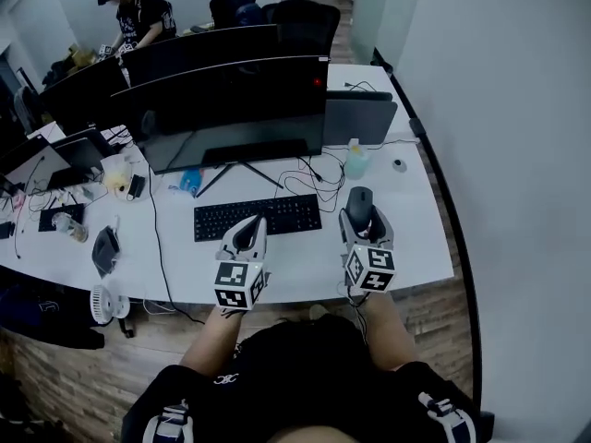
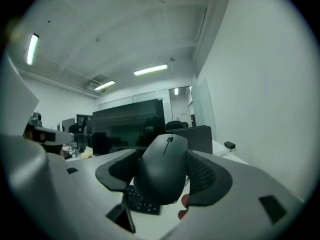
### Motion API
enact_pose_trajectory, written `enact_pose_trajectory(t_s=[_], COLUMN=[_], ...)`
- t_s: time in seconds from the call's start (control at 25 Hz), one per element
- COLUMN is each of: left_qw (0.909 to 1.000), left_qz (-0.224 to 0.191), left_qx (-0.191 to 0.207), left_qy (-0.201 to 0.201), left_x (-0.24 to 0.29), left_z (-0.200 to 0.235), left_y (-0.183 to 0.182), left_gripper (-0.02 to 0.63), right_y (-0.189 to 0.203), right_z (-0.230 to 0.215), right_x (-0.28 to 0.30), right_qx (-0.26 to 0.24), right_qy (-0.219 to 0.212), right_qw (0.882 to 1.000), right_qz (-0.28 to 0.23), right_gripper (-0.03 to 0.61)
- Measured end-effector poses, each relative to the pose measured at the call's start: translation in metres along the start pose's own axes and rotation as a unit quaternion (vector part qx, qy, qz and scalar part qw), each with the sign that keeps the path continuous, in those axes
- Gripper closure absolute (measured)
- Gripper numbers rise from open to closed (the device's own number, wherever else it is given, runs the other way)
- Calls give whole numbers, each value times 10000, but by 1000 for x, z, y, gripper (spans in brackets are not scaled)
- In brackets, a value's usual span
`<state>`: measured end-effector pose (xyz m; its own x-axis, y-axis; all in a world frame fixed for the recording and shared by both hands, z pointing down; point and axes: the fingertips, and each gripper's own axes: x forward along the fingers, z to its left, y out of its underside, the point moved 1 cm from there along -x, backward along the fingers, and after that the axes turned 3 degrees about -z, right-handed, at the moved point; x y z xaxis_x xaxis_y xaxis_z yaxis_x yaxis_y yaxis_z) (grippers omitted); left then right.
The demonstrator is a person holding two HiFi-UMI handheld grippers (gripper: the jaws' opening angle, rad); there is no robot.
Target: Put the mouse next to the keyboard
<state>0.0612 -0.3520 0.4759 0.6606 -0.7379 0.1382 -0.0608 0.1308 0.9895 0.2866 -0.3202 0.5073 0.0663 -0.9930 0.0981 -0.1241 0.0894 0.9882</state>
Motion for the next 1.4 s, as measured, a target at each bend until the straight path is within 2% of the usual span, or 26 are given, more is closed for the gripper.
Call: enact_pose_trajectory(t_s=[0.32, 0.6, 0.72, 0.96, 1.28, 1.4], left_qw=[9974, 9922, 9906, 9886, 9853, 9845], left_qz=[89, 162, 188, 248, 348, 366], left_qx=[-115, -221, -244, -243, -279, -288], left_qy=[-703, -1218, -1330, -1466, -1648, -1689], left_x=[16, 14, 11, 7, 1, 0], left_z=[18, 37, 39, 43, 49, 52], left_y=[-1, 8, 11, 14, 20, 22], left_gripper=[601, 601, 601, 601, 601, 601], right_y=[69, 128, 152, 193, 218, 221], right_z=[-9, -17, -23, -34, -45, -45], right_x=[75, 112, 119, 129, 145, 151], right_qx=[-243, -391, -609, -476, -609, -669], right_qy=[-494, -638, -626, -517, -322, -301], right_qw=[9933, 9829, 9792, 9701, 9586, 9579], right_qz=[1021, 1681, 1831, 2323, 2761, 2775], right_gripper=[253, 253, 255, 255, 253, 253])
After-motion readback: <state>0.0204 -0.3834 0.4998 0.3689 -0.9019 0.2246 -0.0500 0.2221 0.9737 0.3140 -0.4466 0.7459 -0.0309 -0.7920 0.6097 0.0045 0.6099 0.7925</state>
